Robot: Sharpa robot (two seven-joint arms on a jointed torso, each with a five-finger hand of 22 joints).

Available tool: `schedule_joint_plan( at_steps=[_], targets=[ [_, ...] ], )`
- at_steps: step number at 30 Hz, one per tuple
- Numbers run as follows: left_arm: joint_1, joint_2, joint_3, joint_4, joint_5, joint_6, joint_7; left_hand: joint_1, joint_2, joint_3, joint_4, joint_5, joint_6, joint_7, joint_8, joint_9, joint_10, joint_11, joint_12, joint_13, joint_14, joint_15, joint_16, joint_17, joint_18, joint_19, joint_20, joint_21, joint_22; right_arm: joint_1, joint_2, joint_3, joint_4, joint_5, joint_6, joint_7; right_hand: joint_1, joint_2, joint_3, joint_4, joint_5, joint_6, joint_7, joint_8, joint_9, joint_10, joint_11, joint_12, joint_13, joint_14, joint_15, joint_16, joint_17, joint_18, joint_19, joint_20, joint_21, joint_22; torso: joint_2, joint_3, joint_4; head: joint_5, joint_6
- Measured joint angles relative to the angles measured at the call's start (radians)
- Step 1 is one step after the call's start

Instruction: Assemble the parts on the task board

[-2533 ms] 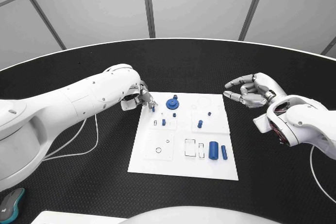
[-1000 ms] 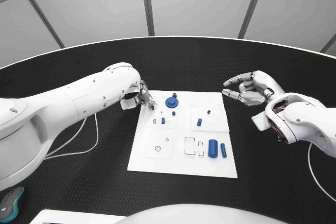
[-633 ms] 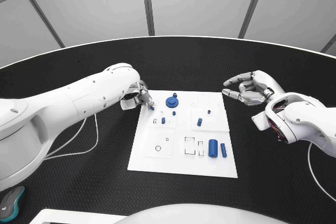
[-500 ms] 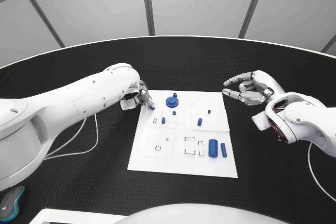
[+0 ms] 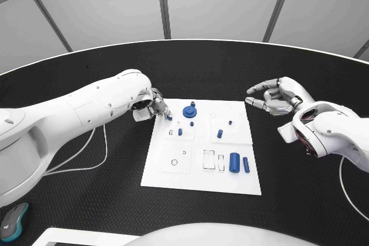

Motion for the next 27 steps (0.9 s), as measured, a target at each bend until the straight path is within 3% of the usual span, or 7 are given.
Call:
schedule_joint_plan(
  at_steps=[6, 7, 12, 20, 27],
  targets=[
    [0.001, -0.041, 0.0, 0.059, 0.056, 0.007, -0.011, -0.026, -0.012, 0.018, -0.008, 0.0, 0.0, 0.0, 0.023, 0.0, 0.009, -0.002, 0.011, 0.013, 0.0, 0.0, 0.0, 0.0, 0.0, 0.0, 0.0, 0.0, 0.0, 0.0, -0.002, 0.0, -0.002, 0.0, 0.002, -0.002, 0.0, 0.0, 0.0, 0.0, 0.0, 0.0, 0.0, 0.0, 0.0, 0.0, 0.0, 0.0, 0.0, 0.0, 0.0, 0.0, 0.0, 0.0, 0.0, 0.0, 0.0, 0.0, -0.003, 0.0002, 0.0015, 0.002, 0.001],
    [0.001, -0.051, 0.0, 0.074, 0.062, 0.006, -0.013, -0.034, -0.012, 0.037, -0.026, 0.001, 0.0, 0.0, 0.025, 0.0, 0.011, 0.001, 0.016, 0.017, 0.0, 0.0, 0.0, 0.0, 0.0, 0.0, 0.0, 0.0, 0.0, 0.0, -0.002, 0.0, -0.002, 0.0, 0.002, -0.003, 0.0, 0.0, 0.0, 0.0, 0.0, 0.0, 0.0, 0.0, 0.0, 0.0, 0.0, 0.0, 0.0, 0.0, 0.0, 0.0, 0.0, 0.0, 0.0, 0.0, 0.0, 0.0, -0.004, 0.0003, 0.0019, 0.003, 0.001],
    [0.002, -0.096, 0.0, 0.142, 0.073, -0.008, -0.009, -0.058, -0.024, 0.05, -0.03, 0.029, -0.001, -0.006, 0.055, 0.0, 0.019, 0.001, 0.031, 0.029, 0.0, 0.0, 0.0, 0.0, 0.0, 0.0, 0.0, 0.0, -0.001, 0.0, -0.003, 0.0, -0.005, 0.0, 0.002, -0.003, 0.0, 0.0, 0.0, 0.0, 0.0, 0.0, 0.0, 0.0, 0.0, 0.0, 0.0, 0.0, 0.0, 0.0, 0.0, 0.0, 0.0, 0.0, 0.0, 0.0, 0.0, 0.0, -0.009, 0.0002, 0.0046, 0.005, -0.001],
    [0.001, -0.159, -0.001, 0.247, 0.065, -0.048, 0.015, -0.097, -0.051, 0.06, -0.036, 0.163, 0.008, -0.015, 0.09, 0.001, 0.044, -0.005, 0.058, 0.053, 0.003, -0.004, 0.004, 0.0, 0.0, 0.002, -0.006, 0.0, -0.001, 0.0, -0.002, 0.0, -0.009, 0.0, 0.003, -0.004, 0.0, 0.0, 0.0, 0.0, 0.005, 0.0, 0.0, 0.0, 0.0, 0.0, 0.0, 0.0, 0.0, 0.0, 0.0, 0.0, 0.0, 0.0, 0.0, 0.0, 0.0, 0.001, -0.017, -0.0011, 0.0077, 0.005, -0.006],
    [0.0, -0.185, -0.006, 0.314, -0.01, -0.099, 0.043, -0.11, -0.058, 0.052, -0.044, 0.215, 0.013, -0.02, 0.097, 0.005, 0.054, -0.007, 0.066, 0.063, 0.0, -0.007, 0.004, 0.0, 0.0, 0.003, -0.011, 0.005, 0.005, 0.0, -0.002, 0.0, -0.01, 0.0, 0.003, -0.002, 0.0, 0.0, 0.0, 0.0, 0.005, 0.0, 0.0, 0.0, 0.0, 0.0, 0.0, 0.0, 0.0, 0.0, 0.0, 0.0, 0.0, 0.0, 0.0, 0.0, 0.0, 0.001, -0.016, -0.0023, 0.0083, 0.006, -0.005]
  ],
)
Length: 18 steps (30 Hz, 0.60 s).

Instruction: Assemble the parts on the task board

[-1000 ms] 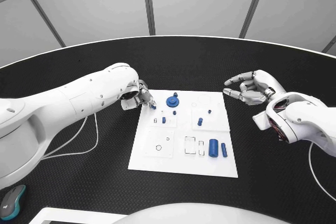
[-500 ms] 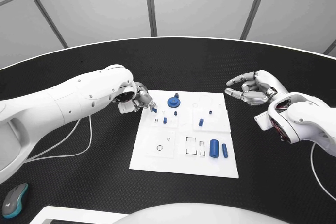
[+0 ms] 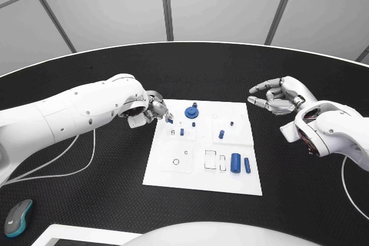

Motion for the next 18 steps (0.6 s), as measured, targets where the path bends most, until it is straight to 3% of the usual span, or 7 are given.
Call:
schedule_joint_plan(
  at_steps=[9, 18],
  targets=[
    [-0.021, -0.013, -0.011, 0.048, -0.078, -0.044, 0.018, -0.008, -0.008, 0.0, 0.0, 0.018, 0.004, -0.004, 0.005, 0.001, 0.014, -0.007, 0.008, 0.007, 0.003, -0.004, 0.0, 0.0, 0.0, 0.0, 0.0, 0.003, 0.004, 0.0, 0.001, 0.0, -0.002, 0.0, 0.0, 0.001, 0.0, 0.0, 0.0, 0.0, 0.0, 0.0, 0.0, 0.0, 0.0, 0.0, 0.0, 0.0, 0.0, 0.0, 0.0, 0.0, 0.0, 0.0, 0.0, 0.0, 0.0, 0.0, 0.002, 0.0006, -0.0001, 0.003, -0.004],
    [-0.036, -0.007, -0.013, 0.044, -0.114, -0.042, 0.023, -0.013, -0.013, 0.009, -0.015, 0.026, 0.004, -0.004, 0.005, 0.002, 0.021, -0.008, 0.012, 0.015, 0.004, -0.004, 0.0, 0.0, 0.0, 0.003, -0.003, 0.003, 0.007, 0.0, 0.002, 0.0, -0.003, 0.0, 0.0, 0.002, 0.0, 0.0, 0.0, 0.0, 0.0, 0.0, 0.0, 0.0, -0.001, 0.0, 0.0, 0.0, 0.0, 0.0, 0.0, 0.0, 0.0, 0.0, 0.0, 0.0, 0.0, 0.0, 0.002, 0.0028, -0.0026, 0.004, -0.008]
  ],
)
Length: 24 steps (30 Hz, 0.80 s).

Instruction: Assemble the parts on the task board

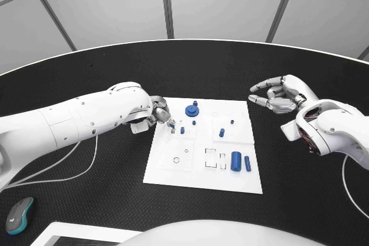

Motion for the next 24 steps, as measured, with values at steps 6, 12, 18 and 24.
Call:
schedule_joint_plan(
  at_steps=[6, 12, 18, 24],
  targets=[
    [-0.004, 0.006, 0.0, -0.004, -0.006, 0.011, 0.001, 0.0, 0.0, 0.0, 0.0, 0.0, 0.001, -0.001, -0.001, 0.0, 0.003, -0.003, 0.0, 0.0, -0.004, -0.003, 0.0, 0.0, 0.0, 0.0, 0.0, 0.0, 0.0, 0.0, 0.002, 0.0, -0.001, 0.0, 0.0, 0.001, 0.0, 0.0, 0.0, 0.0, 0.0, 0.0, 0.0, 0.0, 0.0, 0.0, 0.0, 0.0, 0.0, 0.0, 0.0, 0.0, 0.0, 0.0, 0.0, 0.0, 0.0, 0.0, 0.0, 0.0, 0.0001, -0.001, -0.002],
    [-0.008, 0.011, -0.001, -0.012, -0.021, 0.016, 0.003, 0.001, 0.001, 0.0, 0.0, 0.0, 0.003, -0.003, 0.003, 0.0, 0.004, -0.003, 0.004, 0.002, -0.004, -0.003, 0.0, 0.0, 0.0, 0.0, 0.0, 0.0, 0.002, 0.0, 0.004, 0.0, -0.002, 0.0, 0.001, 0.001, 0.0, 0.0, 0.0, 0.0, 0.0, 0.0, 0.0, 0.0, 0.0, 0.0, 0.0, 0.0, 0.0, 0.0, 0.0, 0.0, 0.0, 0.0, 0.0, 0.0, 0.0, 0.0, 0.0, -0.0003, 0.0006, -0.001, -0.004],
    [-0.012, 0.014, -0.001, -0.017, -0.027, 0.019, 0.001, 0.001, 0.001, 0.0, 0.0, 0.0, 0.003, -0.003, 0.003, 0.0, 0.005, -0.005, 0.004, 0.002, -0.004, -0.003, 0.0, 0.0, 0.0, 0.0, 0.0, 0.0, 0.002, 0.0, 0.004, 0.0, -0.002, 0.0, 0.001, 0.002, 0.0, 0.0, 0.0, 0.0, 0.0, 0.0, 0.0, 0.0, 0.0, 0.0, 0.0, 0.0, 0.0, 0.0, 0.0, 0.0, 0.0, 0.0, 0.0, 0.0, 0.0, 0.0, 0.0, -0.0004, 0.0008, 0.0, -0.006],
    [-0.013, 0.015, -0.002, -0.02, -0.042, 0.026, 0.002, 0.001, 0.001, 0.0, 0.0, 0.004, 0.003, -0.003, 0.003, 0.0, 0.005, -0.005, 0.004, 0.003, -0.003, -0.003, 0.0, 0.0, 0.0, 0.0, 0.0, 0.0, 0.001, 0.0, 0.005, 0.0, -0.003, 0.0, 0.002, 0.002, 0.0, 0.0, 0.0, 0.0, 0.0, 0.0, 0.0, 0.0, 0.0, 0.0, 0.0, 0.0, 0.0, 0.0, 0.0, 0.0, 0.0, 0.0, 0.0, 0.0, 0.0, 0.0, 0.001, -0.0007, 0.0008, 0.0, -0.007]
  ],
)
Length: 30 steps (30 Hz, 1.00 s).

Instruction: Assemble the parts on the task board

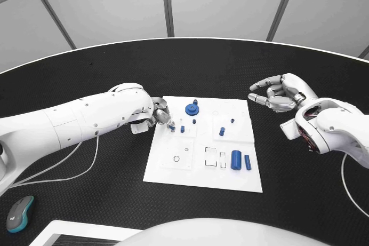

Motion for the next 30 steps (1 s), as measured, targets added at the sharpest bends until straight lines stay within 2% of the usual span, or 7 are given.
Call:
schedule_joint_plan(
  at_steps=[24, 30],
  targets=[
    [-0.001, -0.002, 0.0, 0.007, -0.005, 0.019, -0.002, 0.0, 0.0, -0.003, -0.003, -0.001, 0.002, -0.002, 0.002, 0.001, 0.0, 0.0, 0.004, 0.004, 0.0, 0.0, 0.0, 0.0, 0.0, 0.0, 0.0, 0.0, 0.001, 0.0, 0.001, 0.0, -0.001, 0.0, 0.0, 0.0, 0.0, 0.0, 0.0, 0.0, 0.0, 0.0, 0.0, 0.0, 0.0, 0.0, 0.0, 0.0, 0.0, 0.0, 0.0, 0.0, 0.0, 0.0, 0.0, 0.0, 0.0, 0.0, 0.0, 0.0, 0.0005, -0.001, -0.007],
    [-0.001, -0.002, 0.0, 0.008, -0.005, 0.021, -0.002, 0.0, 0.0, -0.003, -0.003, -0.001, 0.002, -0.002, 0.002, 0.001, 0.008, -0.007, 0.004, 0.005, 0.0, 0.0, 0.0, 0.0, 0.0, 0.0, 0.0, 0.0, 0.001, 0.0, 0.0, 0.0, -0.001, 0.0, 0.0, 0.0, 0.0, 0.0, 0.0, 0.0, 0.0, 0.0, 0.0, 0.0, 0.0, 0.0, 0.0, 0.0, 0.0, 0.0, 0.0, 0.0, 0.0, 0.0, 0.0, 0.0, 0.0, 0.0, 0.0, 0.0002, 0.0004, -0.001, -0.009]
  ],
)
